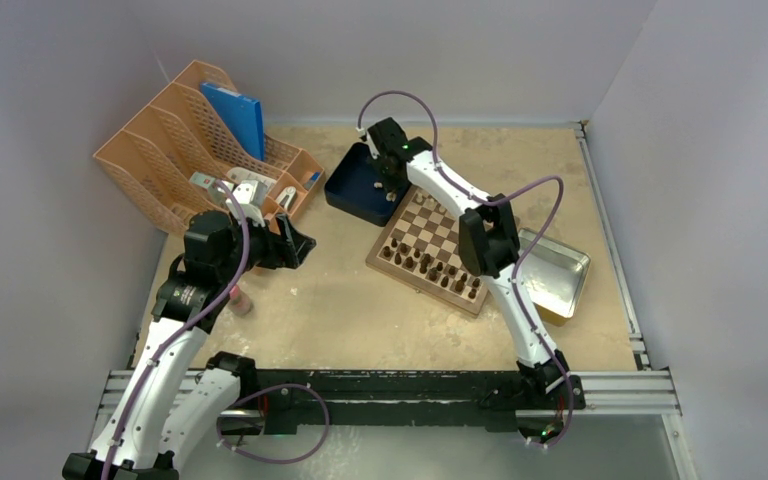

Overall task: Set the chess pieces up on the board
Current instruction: Pick up the chess piece from the storage box.

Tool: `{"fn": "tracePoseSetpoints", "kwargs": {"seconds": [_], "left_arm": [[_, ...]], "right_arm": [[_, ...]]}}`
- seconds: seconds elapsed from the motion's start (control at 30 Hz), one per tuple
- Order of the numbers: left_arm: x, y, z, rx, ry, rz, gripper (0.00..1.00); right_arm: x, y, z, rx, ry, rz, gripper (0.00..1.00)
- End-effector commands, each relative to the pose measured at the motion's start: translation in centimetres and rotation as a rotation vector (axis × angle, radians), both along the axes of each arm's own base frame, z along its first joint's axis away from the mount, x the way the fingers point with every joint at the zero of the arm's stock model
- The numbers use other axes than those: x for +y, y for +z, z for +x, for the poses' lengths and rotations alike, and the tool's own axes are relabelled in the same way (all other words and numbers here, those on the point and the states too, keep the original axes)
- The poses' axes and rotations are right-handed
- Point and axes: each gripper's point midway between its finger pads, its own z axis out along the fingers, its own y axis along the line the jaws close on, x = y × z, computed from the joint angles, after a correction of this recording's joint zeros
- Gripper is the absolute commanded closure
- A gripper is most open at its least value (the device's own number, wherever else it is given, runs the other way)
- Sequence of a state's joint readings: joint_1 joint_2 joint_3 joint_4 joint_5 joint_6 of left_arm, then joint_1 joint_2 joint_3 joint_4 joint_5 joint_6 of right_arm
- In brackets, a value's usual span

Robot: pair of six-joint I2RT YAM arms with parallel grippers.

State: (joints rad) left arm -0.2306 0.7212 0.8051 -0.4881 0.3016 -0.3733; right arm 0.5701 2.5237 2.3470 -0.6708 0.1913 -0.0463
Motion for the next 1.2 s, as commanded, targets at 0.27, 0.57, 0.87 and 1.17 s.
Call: {"fn": "tracePoseSetpoints", "kwargs": {"seconds": [0.27,0.57,0.87,1.17], "left_arm": [[0.1,1.0,0.3,-0.058,0.001,0.008,0.23],[0.1,1.0,0.3,-0.058,0.000,0.008,0.23],[0.1,1.0,0.3,-0.057,0.000,0.008,0.23],[0.0,1.1,0.3,-0.060,-0.006,0.005,0.23]], "right_arm": [[0.2,0.8,0.2,-0.006,0.011,0.001,0.76],[1.5,6.3,1.9,-0.139,0.001,0.109,0.85],[2.1,11.8,0.9,-0.180,-0.032,0.235,0.85],[0.1,14.3,-1.4,-0.176,-0.098,0.250,0.85]]}}
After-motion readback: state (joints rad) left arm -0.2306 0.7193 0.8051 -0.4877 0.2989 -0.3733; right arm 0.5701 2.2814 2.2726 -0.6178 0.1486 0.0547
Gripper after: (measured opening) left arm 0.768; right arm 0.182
